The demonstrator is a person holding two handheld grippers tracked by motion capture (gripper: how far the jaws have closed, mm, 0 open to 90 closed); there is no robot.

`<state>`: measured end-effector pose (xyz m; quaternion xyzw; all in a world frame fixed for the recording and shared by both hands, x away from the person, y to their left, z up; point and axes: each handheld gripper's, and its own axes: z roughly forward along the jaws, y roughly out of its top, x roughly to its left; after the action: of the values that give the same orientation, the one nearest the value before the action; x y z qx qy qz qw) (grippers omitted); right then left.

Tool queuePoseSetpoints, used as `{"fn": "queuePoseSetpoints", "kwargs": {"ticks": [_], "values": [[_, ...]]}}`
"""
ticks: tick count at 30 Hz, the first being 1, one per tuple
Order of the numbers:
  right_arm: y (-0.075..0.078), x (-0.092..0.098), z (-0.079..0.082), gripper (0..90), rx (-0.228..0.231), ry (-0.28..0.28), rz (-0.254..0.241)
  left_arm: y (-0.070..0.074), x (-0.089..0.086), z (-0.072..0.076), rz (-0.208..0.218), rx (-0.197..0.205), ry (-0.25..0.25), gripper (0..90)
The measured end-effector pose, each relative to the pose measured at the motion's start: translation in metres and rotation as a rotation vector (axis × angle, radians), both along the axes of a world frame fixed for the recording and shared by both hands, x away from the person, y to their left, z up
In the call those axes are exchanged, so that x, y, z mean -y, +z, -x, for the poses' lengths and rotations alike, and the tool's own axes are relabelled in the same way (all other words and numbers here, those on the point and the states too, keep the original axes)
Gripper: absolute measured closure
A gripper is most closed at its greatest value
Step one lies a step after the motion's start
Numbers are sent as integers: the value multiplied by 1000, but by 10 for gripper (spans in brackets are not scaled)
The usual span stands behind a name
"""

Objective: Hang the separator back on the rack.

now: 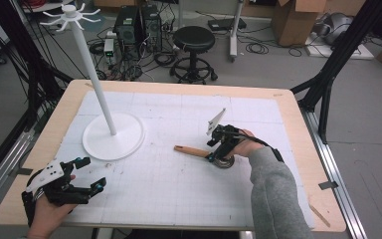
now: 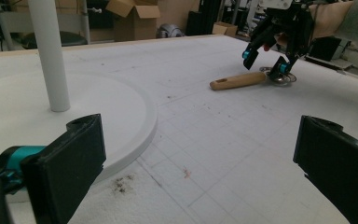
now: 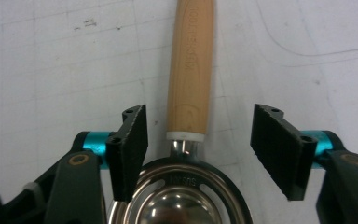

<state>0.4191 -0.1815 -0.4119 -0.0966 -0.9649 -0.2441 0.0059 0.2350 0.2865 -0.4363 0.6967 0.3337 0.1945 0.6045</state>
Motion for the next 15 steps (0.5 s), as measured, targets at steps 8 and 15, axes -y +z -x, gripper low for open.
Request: {"fn": "queuePoseSetpoints", "kwargs": {"ticks": [8,15], "values": [[-1,-3,-1,488,-3,13,24,0,0,0,-3,-2,0,27],[-5,-5,0,520,-14,14,47,0,0,1,-5,-3,-2,27]]}}
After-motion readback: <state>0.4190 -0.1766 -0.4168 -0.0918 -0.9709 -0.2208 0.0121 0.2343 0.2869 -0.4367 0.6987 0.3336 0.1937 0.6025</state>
